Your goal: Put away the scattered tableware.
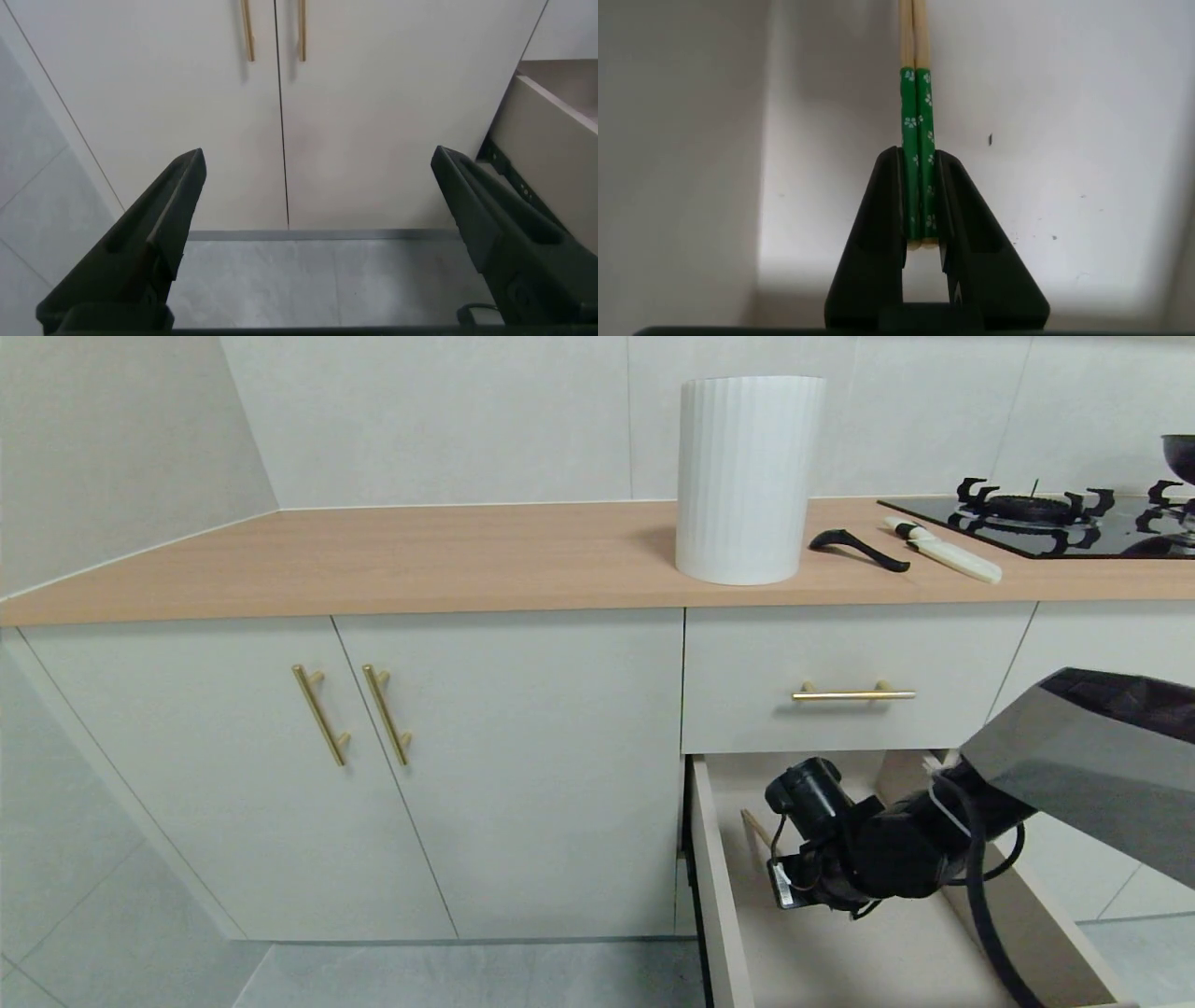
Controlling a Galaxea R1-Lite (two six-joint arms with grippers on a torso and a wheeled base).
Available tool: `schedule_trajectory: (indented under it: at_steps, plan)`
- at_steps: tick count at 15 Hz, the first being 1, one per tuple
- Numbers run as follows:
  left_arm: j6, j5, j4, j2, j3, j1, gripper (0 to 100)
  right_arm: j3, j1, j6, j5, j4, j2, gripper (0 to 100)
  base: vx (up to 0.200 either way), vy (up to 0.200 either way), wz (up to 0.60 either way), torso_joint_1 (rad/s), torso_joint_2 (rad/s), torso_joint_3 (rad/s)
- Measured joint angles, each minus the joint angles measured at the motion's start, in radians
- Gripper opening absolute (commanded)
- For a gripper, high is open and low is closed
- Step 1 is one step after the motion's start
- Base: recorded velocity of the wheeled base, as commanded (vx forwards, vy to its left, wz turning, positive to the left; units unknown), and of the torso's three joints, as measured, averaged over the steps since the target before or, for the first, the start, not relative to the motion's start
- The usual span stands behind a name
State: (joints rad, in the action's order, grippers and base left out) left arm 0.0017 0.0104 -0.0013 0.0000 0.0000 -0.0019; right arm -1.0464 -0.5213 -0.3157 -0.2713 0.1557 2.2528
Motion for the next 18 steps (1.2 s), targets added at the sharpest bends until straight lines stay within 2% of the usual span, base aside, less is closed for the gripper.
schedule_trajectory:
  at_steps: [6,16,17,18]
  plan:
    - [0.0,0.0,0.0,0.0,0.0,0.001,100,-0.017,-0.015,0.006,0.0,-0.001,0.113,0,0.0,0.0,0.0,0.0,0.0,0.0]
    - [0.0,0.0,0.0,0.0,0.0,0.0,100,-0.021,-0.015,0.009,-0.001,-0.002,0.14,0,0.0,0.0,0.0,0.0,0.0,0.0]
    - [0.0,0.0,0.0,0.0,0.0,0.001,100,-0.021,-0.015,0.009,-0.002,-0.003,0.14,100,0.0,0.0,0.0,0.0,0.0,0.0]
    - [0.0,0.0,0.0,0.0,0.0,0.001,100,-0.021,-0.015,0.009,-0.002,-0.003,0.14,100,0.0,0.0,0.0,0.0,0.0,0.0]
